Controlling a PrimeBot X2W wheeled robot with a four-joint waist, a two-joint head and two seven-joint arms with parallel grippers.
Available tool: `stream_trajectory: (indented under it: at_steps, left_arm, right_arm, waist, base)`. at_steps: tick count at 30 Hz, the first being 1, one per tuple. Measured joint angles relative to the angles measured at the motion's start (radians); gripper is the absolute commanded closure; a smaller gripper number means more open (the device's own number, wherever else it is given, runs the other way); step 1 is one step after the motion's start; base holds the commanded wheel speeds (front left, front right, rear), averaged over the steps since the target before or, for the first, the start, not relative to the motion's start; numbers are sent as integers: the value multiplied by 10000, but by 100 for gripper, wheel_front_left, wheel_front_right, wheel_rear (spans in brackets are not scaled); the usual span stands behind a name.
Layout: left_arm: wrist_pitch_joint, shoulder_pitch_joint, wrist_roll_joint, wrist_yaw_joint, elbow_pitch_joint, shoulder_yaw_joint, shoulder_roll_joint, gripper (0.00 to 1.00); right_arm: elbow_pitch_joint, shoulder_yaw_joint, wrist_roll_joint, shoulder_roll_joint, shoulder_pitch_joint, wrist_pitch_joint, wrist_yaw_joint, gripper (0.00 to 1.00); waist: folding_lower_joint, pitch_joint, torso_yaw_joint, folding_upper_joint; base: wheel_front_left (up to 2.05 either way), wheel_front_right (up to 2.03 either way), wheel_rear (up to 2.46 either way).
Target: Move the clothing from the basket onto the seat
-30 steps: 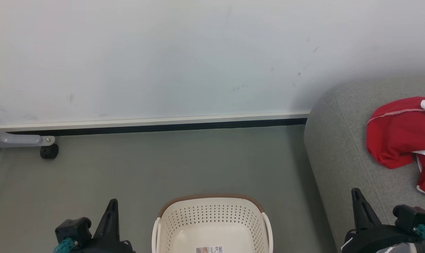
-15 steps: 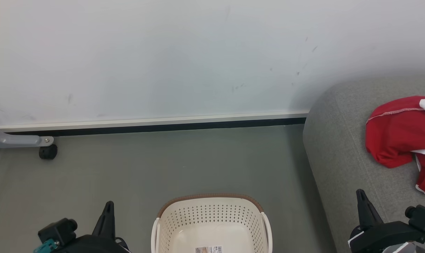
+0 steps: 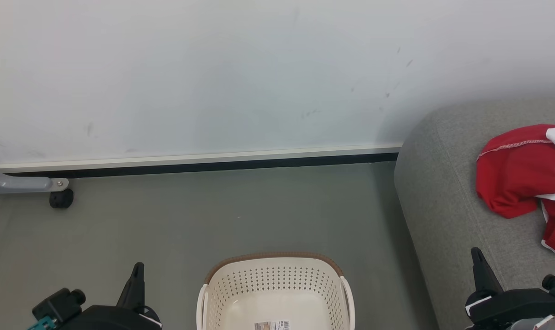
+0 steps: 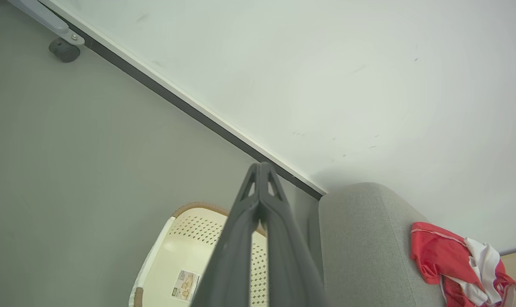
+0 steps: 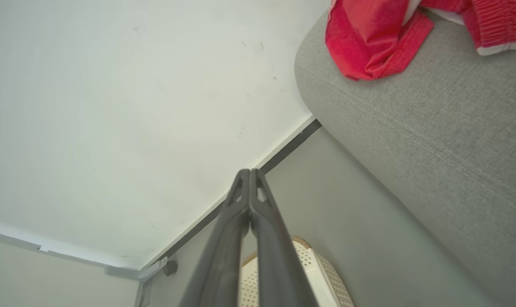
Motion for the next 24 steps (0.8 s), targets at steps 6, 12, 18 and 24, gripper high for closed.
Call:
stream_trajectory:
  at_steps: [6,12,18,24]
  left_arm:
    - [128,-37,-926,-178,44,190,-71,100]
    - [309,-152,-1919,-330,115,412,-125,100]
    - [428,-156,-2679,-470,167,550,-173,100]
    - [546,-195,-3572,-629,196,746,-196,100]
  right_arm:
    - [144,-270,949,109,-12,174,178,100]
    - [230,-531,1829,249,-49,297,345,100]
    - [326,-755,2610,355,-155,433,527,100]
    - [447,-972,3413,441,-185,529,665,100]
  waist:
    - [0,6,-19,0]
    - [0,12,-37,0]
    - [0,17,-53,0]
    - [0,21,-69,0]
  base:
    - [0,0,0]
    - [0,0,0]
    - [0,0,0]
    - [0,0,0]
